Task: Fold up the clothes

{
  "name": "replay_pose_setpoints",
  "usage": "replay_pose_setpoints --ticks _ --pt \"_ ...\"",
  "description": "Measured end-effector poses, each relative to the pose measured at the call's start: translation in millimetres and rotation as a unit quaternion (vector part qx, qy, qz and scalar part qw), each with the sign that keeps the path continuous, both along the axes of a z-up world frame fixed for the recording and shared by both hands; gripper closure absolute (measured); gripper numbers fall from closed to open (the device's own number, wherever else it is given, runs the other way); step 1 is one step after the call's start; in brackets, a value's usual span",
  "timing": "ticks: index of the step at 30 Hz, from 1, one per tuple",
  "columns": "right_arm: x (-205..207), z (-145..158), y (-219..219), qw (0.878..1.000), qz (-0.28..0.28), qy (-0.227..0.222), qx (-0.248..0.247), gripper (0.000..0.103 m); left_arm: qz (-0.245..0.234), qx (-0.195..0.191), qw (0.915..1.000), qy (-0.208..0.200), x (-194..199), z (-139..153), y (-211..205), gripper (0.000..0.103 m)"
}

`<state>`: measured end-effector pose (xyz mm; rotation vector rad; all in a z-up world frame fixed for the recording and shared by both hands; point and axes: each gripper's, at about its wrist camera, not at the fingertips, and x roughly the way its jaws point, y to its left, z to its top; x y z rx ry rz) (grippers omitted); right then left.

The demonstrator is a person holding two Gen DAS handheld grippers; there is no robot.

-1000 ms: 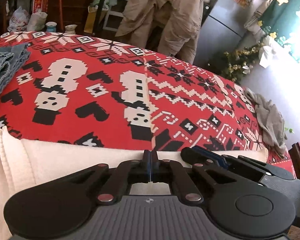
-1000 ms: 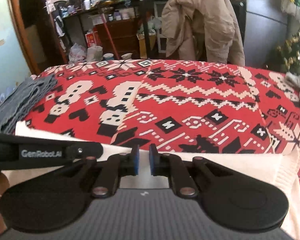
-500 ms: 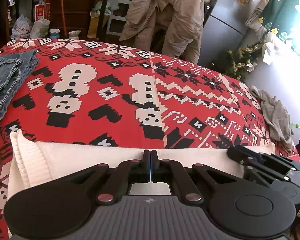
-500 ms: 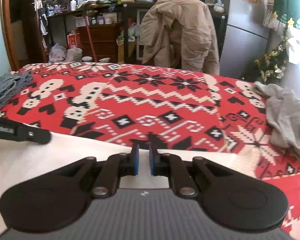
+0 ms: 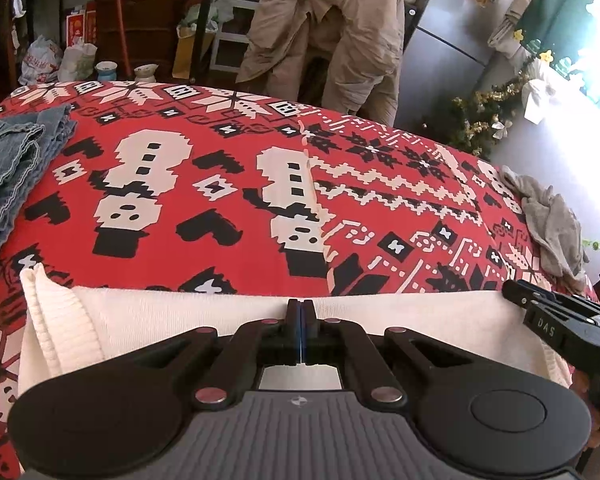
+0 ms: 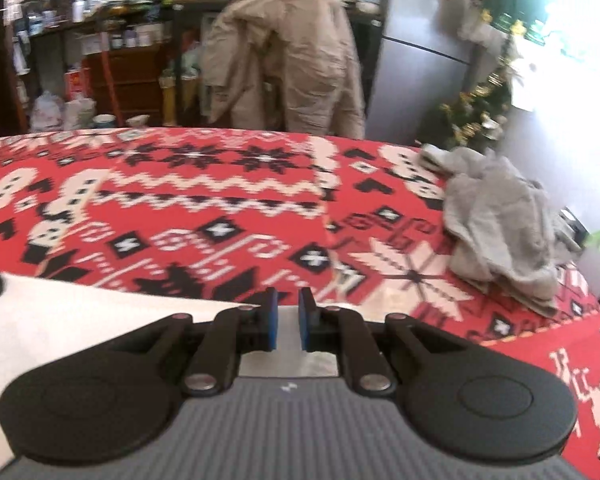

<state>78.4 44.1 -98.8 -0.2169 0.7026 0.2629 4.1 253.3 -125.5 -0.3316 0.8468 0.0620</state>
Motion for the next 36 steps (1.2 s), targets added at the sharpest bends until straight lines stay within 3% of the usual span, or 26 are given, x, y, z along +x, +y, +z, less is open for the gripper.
replay_pose_setpoints --ticks 8,13,19,23,27,36 --pt "13.2 -1.0 -10.6 0.998 -0.061 -0.013 -0.027 0.093 0.003 0.002 1.0000 0.000 0.3 0.7 -0.8 0.101" --pt "9.3 12.8 -10.9 0.998 -0.046 -0.016 0.034 0.092 0.008 -0.012 0.9998 -0.010 -1.5 3.9 4.1 0.103" --pt "6.1 17.6 6.3 0.995 -0.016 0.030 0.096 0.091 -0.009 -0.042 0.9987 -0.028 7.3 9.4 -7.1 0.103" --pt "1.5 10.2 19.3 0.995 0.009 0.042 0.089 0.091 -0.025 -0.014 0.9995 -0.016 14.2 3.7 -26.9 0.103" --pt "-3.5 2.8 24.5 0.997 0.022 0.040 0.070 0.092 -0.006 0.033 0.9994 -0.011 12.1 0.0 -31.9 0.103" --pt "-3.0 -1.5 25.2 0.998 0.030 0.028 0.054 0.092 0.018 0.078 0.9966 -0.017 -7.0 -0.3 -2.8 0.102"
